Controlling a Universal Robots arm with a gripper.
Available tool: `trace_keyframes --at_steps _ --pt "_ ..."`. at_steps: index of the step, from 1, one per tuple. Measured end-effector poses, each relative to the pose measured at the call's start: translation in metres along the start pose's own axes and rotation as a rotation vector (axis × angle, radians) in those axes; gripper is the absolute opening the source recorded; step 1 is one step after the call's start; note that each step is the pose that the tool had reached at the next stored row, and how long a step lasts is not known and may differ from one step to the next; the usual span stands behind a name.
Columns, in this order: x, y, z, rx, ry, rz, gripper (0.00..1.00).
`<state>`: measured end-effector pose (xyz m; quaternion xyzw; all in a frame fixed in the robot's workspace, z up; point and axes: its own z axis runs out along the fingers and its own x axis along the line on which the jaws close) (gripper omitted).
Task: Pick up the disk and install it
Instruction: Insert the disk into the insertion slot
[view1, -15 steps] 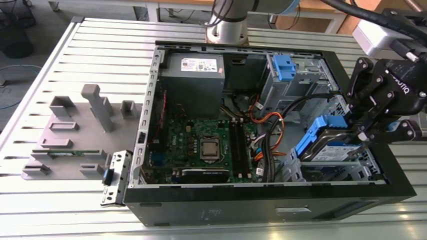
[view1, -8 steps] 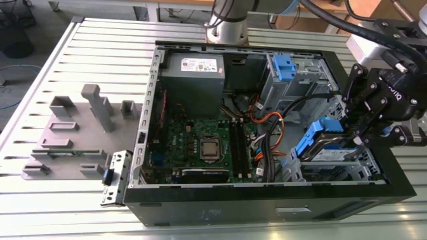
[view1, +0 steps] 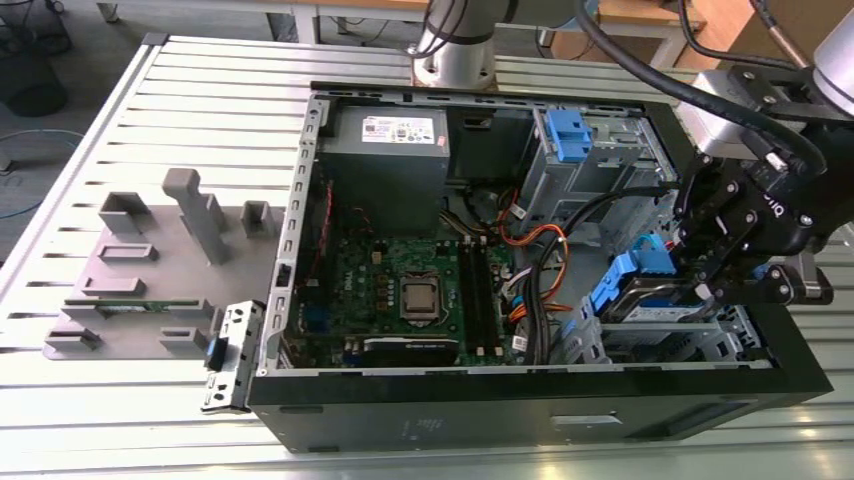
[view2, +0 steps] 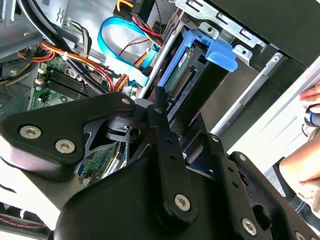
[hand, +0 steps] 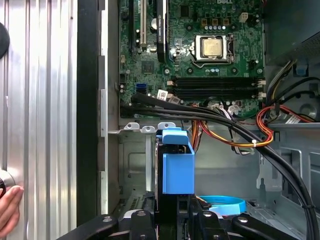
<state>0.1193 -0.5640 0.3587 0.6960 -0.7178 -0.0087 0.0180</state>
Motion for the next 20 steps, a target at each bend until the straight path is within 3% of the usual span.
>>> trace_keyframes --at_steps 2,9,11,12,15,20 --pt "-0.0001 -0.0001 0.0028 0.0 -0.0001 0.0 0.35" --pt "-0.0001 -0.0002 0.003 0.0002 0.0002 0.0 0.35" --pt "-0.0001 -0.0001 0.003 0.0 0.0005 0.0 0.36" --pt "-0.0001 -0.0002 0.003 0.0001 0.0006 0.0 0.42" --pt "-0.0001 -0.0001 0.003 0.0001 0.0007 0.0 0.42" --pt "-0.0001 0.0008 0.0048 0.0045 0.0006 0.0 0.42"
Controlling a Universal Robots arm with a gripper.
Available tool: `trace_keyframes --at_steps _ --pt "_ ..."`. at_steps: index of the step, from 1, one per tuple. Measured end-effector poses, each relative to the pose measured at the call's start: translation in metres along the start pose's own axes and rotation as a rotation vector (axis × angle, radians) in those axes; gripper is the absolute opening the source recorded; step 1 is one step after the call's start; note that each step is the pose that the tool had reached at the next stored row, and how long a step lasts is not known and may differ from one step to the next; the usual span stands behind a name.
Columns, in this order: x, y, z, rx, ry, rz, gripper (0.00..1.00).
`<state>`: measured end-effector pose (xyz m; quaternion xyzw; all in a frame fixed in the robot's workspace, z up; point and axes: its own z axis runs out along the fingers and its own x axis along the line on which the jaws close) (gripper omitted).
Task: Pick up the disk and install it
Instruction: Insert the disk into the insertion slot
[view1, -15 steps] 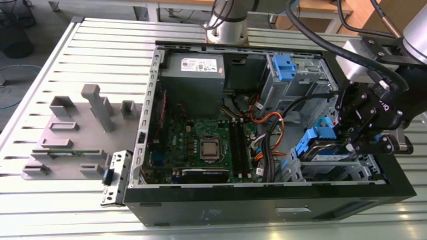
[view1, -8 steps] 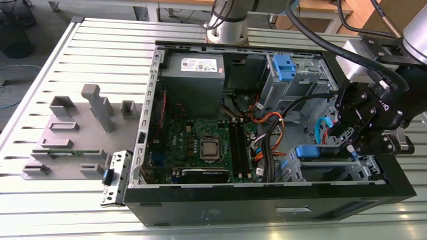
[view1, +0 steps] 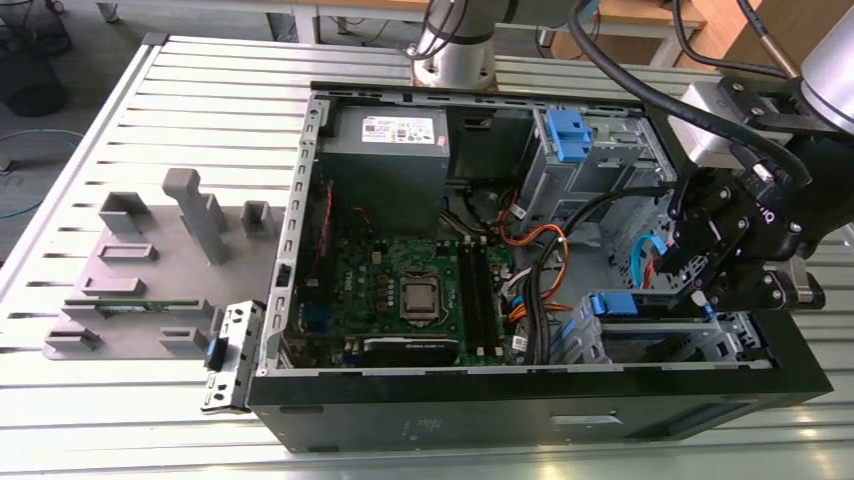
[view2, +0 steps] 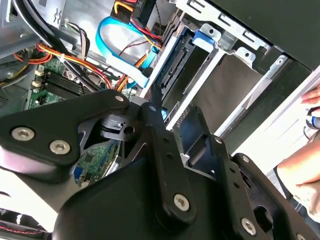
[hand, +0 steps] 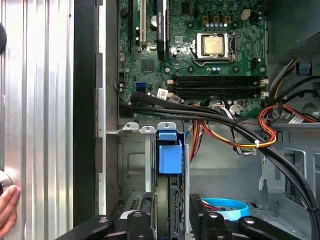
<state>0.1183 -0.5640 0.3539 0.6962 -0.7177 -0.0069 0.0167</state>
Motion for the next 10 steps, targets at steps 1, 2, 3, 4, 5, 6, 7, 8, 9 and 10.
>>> trace_keyframes --at_steps 1,2,3,4,5,6,7,8,9,10 --pt "0.0 0.0 0.0 0.0 0.0 0.0 0.42" --pt "0.0 0.0001 0.0 0.0002 0.0001 0.0 0.42" --pt "0.0 0.0003 0.0003 0.0006 0.0 -0.001 0.42" --pt "0.0 0.0008 0.0007 0.0012 -0.0002 -0.002 0.42" --pt "0.0 0.0012 0.001 0.0016 -0.0001 -0.003 0.42" --pt "0.0 0.0015 0.0013 0.0018 0.0001 -0.005 0.42" --pt "0.0 0.0019 0.0017 0.002 0.0001 -0.007 0.42" --pt "0.0 0.0021 0.0019 0.0022 0.0002 -0.008 0.42" --pt "0.0 0.0022 0.0019 0.0023 0.0003 -0.01 0.42" --pt "0.0001 0.0022 0.0019 0.0023 0.0003 -0.01 0.42"
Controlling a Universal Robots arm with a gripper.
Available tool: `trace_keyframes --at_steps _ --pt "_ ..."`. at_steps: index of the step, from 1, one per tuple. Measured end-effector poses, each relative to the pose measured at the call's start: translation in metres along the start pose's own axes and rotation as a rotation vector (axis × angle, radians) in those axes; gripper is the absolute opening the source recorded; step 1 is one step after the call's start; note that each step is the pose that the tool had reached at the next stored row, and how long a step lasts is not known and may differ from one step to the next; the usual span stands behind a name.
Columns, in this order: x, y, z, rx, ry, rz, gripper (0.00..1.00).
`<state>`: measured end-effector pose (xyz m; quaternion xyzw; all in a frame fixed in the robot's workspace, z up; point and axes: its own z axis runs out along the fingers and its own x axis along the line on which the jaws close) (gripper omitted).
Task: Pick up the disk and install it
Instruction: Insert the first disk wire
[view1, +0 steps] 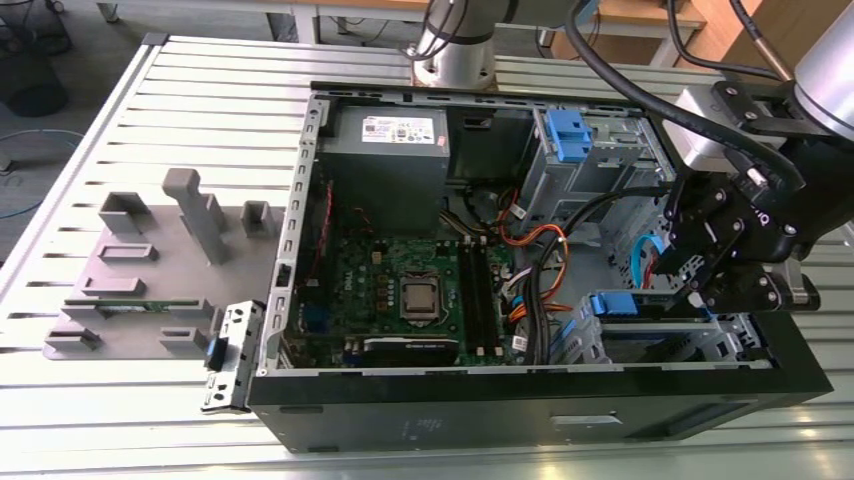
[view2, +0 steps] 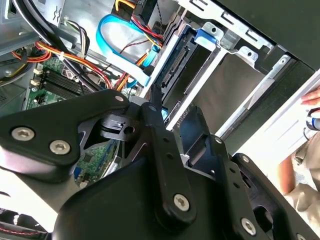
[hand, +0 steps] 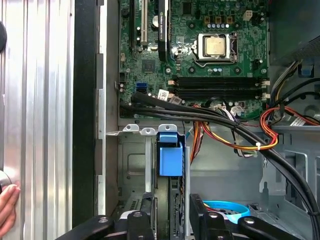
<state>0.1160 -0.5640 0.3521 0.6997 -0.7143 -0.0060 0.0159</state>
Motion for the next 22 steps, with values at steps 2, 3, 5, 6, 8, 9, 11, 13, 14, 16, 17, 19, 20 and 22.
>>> trace_keyframes --at_steps 2,3,5,6,8,9,11,13,14,16,17,19,20,22 --pt "0.0 0.0001 0.0001 0.0001 -0.0001 -0.003 0.42" --pt "0.0 0.0001 0.0 0.0 -0.0001 -0.003 0.42" --pt "0.0 0.0001 0.0 0.0 0.0 -0.003 0.42" --pt "0.0 0.0001 0.0 0.0 0.0 -0.003 0.42" --pt "0.0 0.0001 0.0 0.0 0.0 -0.003 0.42" --pt "0.0 0.0001 -0.0001 0.0 0.0 -0.003 0.42" --pt "0.0 0.0001 -0.0001 0.0001 -0.0001 -0.003 0.42" --pt "0.0 0.0001 -0.0013 0.0001 0.0008 -0.003 0.42" --pt "0.0 0.0002 -0.0024 0.0 0.0005 -0.003 0.42" --pt "0.0001 0.0002 -0.0051 0.0 0.0002 -0.003 0.42" --pt "0.0001 0.0002 -0.0063 0.0001 0.0002 -0.003 0.42" --pt "0.0001 0.0003 -0.0084 0.0001 0.0001 -0.003 0.42" --pt "0.0001 0.0003 -0.0093 0.0 0.0001 -0.003 0.42" --pt "0.0001 0.0004 -0.0108 0.0001 0.0002 -0.003 0.42"
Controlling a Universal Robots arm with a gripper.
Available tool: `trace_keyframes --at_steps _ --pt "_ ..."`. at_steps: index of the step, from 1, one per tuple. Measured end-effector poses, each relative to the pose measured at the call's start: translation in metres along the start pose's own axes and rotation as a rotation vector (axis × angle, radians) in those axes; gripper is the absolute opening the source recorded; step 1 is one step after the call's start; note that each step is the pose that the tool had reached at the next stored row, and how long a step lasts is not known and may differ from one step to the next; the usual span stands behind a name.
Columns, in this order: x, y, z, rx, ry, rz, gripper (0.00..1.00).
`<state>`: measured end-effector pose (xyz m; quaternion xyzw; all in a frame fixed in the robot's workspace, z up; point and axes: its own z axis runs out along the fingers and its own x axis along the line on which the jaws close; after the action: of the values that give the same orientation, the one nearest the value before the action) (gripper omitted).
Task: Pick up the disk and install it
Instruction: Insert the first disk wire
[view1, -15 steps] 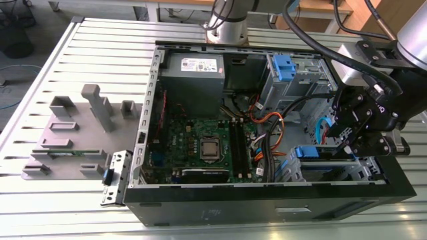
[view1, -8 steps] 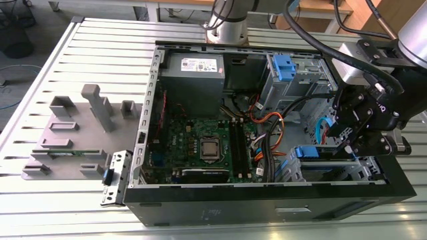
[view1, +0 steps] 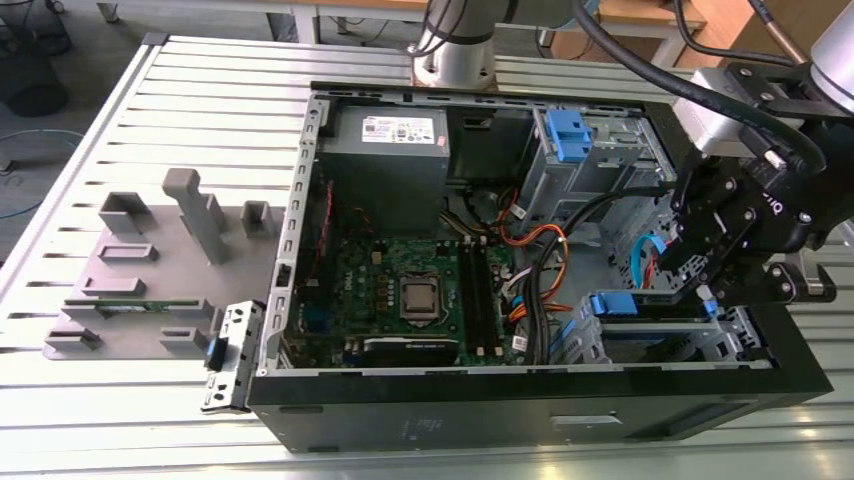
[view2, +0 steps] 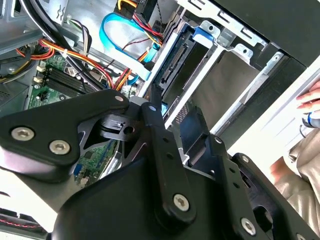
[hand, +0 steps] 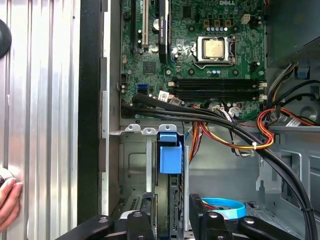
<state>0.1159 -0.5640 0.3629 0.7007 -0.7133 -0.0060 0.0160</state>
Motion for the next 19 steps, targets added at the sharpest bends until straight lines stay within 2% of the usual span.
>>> trace_keyframes --at_steps 11,19 --pt "-0.0014 0.0 -0.0013 0.0 0.0001 0.0 0.42" --pt "-0.0064 -0.0004 -0.0011 0.0 0.0 0.0 0.42"
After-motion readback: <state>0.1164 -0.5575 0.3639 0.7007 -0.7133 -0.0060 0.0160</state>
